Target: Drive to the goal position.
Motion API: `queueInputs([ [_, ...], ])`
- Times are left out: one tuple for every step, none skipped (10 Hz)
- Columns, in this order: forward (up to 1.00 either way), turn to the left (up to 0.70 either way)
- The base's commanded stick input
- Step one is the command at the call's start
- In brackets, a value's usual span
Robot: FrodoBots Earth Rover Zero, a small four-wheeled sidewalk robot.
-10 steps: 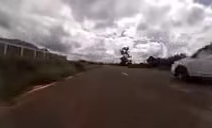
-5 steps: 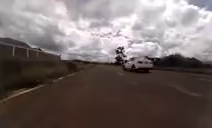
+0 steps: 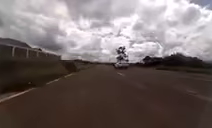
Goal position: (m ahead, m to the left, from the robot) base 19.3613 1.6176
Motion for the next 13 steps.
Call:
queueInputs([
  [1.00, 0.00],
  [1.00, 0.00],
  [1.00, 0.00],
  [1.00, 0.00],
  [1.00, 0.00],
  [1.00, 0.00],
  [1.00, 0.00],
  [1.00, 0.00],
  [1.00, 0.00],
  [1.00, 0.00],
  [1.00, 0.00],
  [1.00, 0.00],
  [1.00, 0.00],
])
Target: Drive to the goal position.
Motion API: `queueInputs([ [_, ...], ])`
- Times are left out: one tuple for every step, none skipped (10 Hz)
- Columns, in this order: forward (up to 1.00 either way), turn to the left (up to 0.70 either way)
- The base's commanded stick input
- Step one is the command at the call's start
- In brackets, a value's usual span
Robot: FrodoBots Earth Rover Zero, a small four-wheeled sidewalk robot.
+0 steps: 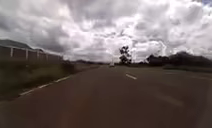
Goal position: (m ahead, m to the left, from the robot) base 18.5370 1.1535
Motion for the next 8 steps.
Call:
queueInputs([
  [1.00, 0.00],
  [1.00, 0.00],
  [1.00, 0.00],
  [1.00, -0.06],
  [1.00, -0.24],
  [1.00, -0.39],
  [1.00, -0.32],
  [1.00, -0.25],
])
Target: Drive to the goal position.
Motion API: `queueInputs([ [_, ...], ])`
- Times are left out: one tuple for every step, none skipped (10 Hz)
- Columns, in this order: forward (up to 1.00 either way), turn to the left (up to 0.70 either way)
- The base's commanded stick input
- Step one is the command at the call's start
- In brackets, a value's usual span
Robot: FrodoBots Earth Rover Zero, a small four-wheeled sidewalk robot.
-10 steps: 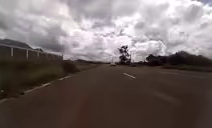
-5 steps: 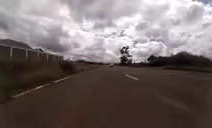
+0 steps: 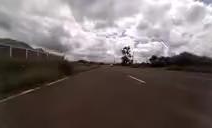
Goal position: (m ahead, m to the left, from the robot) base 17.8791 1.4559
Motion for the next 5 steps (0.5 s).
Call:
queueInputs([
  [1.00, -0.14],
  [1.00, -0.03],
  [1.00, 0.00],
  [1.00, 0.00],
  [1.00, 0.00],
])
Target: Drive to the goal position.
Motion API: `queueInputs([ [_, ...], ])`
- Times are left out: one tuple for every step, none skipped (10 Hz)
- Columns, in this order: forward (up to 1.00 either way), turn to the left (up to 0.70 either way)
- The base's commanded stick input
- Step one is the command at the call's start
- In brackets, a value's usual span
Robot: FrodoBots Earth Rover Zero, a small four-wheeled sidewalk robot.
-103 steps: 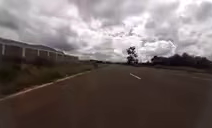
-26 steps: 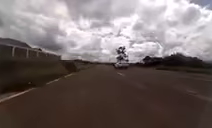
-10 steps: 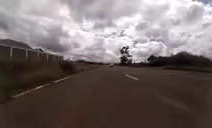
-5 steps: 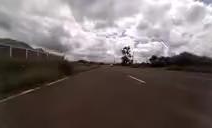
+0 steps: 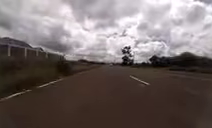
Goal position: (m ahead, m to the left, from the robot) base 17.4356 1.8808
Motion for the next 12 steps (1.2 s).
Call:
queueInputs([
  [1.00, 0.00],
  [1.00, 0.00],
  [1.00, 0.00],
  [1.00, 0.00],
  [1.00, 0.00],
  [1.00, 0.00],
  [1.00, 0.00],
  [1.00, 0.00],
  [1.00, 0.00],
  [1.00, 0.00],
  [1.00, 0.00],
  [1.00, 0.00],
])
